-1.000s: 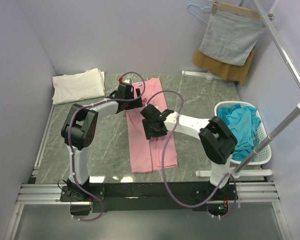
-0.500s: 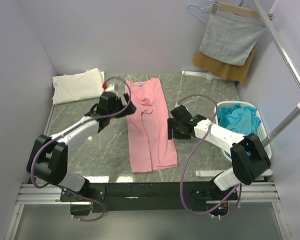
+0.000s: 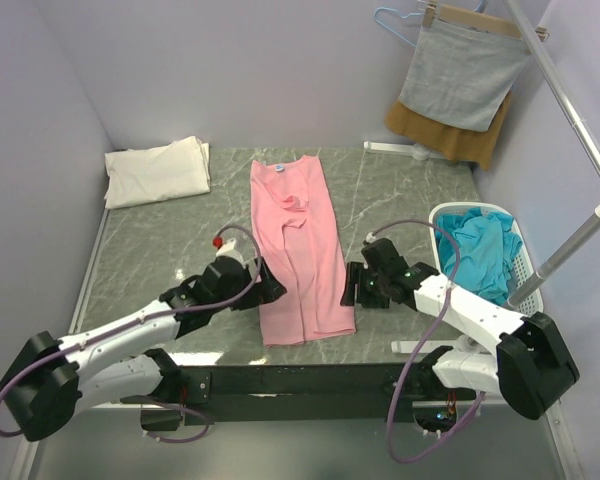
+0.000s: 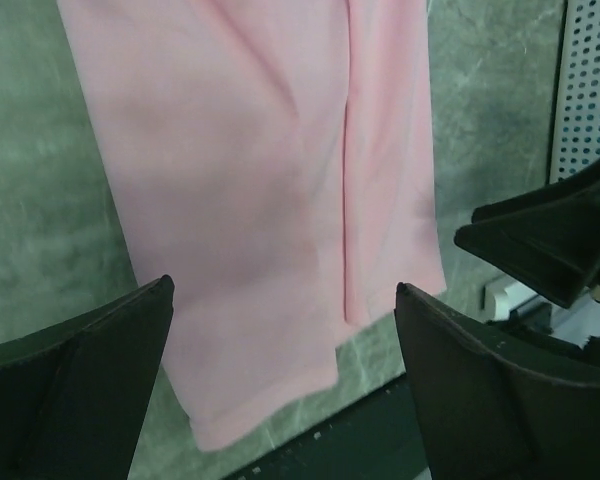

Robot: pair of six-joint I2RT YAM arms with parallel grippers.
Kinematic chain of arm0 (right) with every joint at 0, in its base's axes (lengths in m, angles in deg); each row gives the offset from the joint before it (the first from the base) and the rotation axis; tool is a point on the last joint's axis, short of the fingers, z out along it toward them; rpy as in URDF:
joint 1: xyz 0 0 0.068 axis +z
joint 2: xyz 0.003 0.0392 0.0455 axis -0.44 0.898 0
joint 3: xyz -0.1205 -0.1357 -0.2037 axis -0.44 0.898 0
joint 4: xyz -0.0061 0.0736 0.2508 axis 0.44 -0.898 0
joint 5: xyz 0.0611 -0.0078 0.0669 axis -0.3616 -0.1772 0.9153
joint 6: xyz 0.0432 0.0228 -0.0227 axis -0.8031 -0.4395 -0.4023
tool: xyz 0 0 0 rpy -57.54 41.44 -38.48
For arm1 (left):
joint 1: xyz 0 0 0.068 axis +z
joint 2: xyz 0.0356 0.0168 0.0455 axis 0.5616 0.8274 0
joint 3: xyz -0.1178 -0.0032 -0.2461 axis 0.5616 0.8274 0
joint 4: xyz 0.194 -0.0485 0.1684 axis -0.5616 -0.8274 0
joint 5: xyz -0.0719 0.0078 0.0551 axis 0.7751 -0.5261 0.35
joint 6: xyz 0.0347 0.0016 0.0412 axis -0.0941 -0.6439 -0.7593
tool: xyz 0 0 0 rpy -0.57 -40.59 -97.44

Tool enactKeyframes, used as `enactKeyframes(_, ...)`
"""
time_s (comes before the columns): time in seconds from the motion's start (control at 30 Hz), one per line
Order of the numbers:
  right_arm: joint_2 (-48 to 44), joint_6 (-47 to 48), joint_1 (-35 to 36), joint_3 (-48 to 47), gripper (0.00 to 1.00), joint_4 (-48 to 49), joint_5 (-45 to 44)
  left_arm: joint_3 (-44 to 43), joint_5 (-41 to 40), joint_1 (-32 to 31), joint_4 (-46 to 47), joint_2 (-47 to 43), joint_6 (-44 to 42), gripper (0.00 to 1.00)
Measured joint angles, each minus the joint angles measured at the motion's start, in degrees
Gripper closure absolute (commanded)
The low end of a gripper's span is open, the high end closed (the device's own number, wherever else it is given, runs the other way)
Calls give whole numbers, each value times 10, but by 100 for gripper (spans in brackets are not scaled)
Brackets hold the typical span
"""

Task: Fold and stack the t-shirts
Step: Grab the bottom of the folded rectangular tshirt with both arms

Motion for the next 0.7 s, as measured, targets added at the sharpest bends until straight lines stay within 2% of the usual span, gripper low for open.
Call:
enactKeyframes(0.13, -11, -16, 0, 33, 33, 5, 10, 37, -18, -49, -17, -31, 54, 4)
enactKeyframes(0.47, -30, -39, 0, 81, 33, 25, 29, 55, -86, -151, -101, -31, 145, 5)
enactKeyframes(0.63, -50, -53, 0, 100, 35, 40, 48, 76, -97, -187, -82, -29, 182, 9)
enactKeyframes(0.7, -50, -57, 0, 106, 37, 52, 60, 82, -98, -195, -59, -24, 192, 14)
